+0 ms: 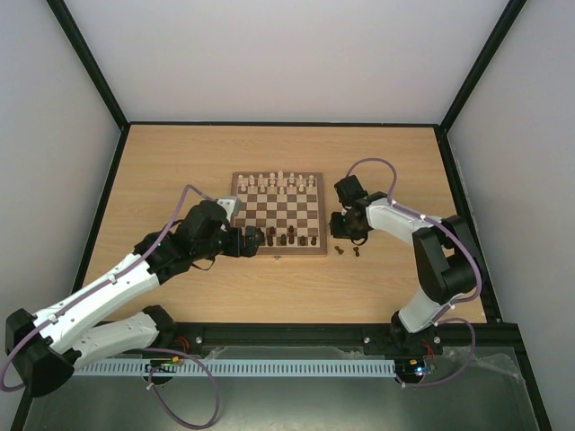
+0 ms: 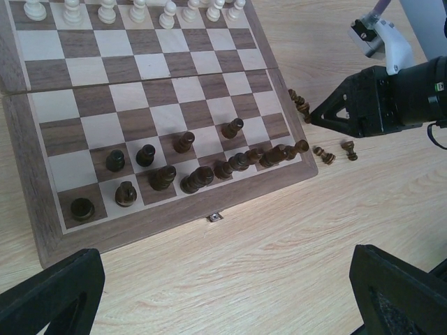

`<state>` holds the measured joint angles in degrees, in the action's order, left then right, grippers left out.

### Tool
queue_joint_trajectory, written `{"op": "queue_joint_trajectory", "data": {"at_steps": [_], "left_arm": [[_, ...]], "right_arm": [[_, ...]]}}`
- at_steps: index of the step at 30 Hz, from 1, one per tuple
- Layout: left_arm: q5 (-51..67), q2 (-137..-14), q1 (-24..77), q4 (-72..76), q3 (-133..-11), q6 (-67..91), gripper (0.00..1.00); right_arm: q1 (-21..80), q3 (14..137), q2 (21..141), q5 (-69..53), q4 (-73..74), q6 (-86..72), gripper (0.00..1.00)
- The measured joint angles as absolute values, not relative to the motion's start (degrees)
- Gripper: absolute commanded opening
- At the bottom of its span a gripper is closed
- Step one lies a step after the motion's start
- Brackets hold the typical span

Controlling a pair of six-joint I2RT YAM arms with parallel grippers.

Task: Set up the chess pieces on the board
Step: Pick up the chess piece at the center of the board.

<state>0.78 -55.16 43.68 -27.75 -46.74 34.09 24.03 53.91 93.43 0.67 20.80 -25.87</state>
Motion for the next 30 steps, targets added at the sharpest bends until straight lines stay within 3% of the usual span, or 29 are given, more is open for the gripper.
{"op": "queue_joint_trajectory", "data": {"at_steps": [20,30], "left_arm": [[1.1,-56.0,43.3,-27.7,-46.7,34.0,0.99],[1.5,-56.4,43.0,-27.4,-46.2,33.8,0.99]], "right_arm": [[25.1,57.0,98.9,2.7,20.4,-25.5,0.2],[25.4,57.7,99.9,3.9,20.4,-24.9,0.11]]}}
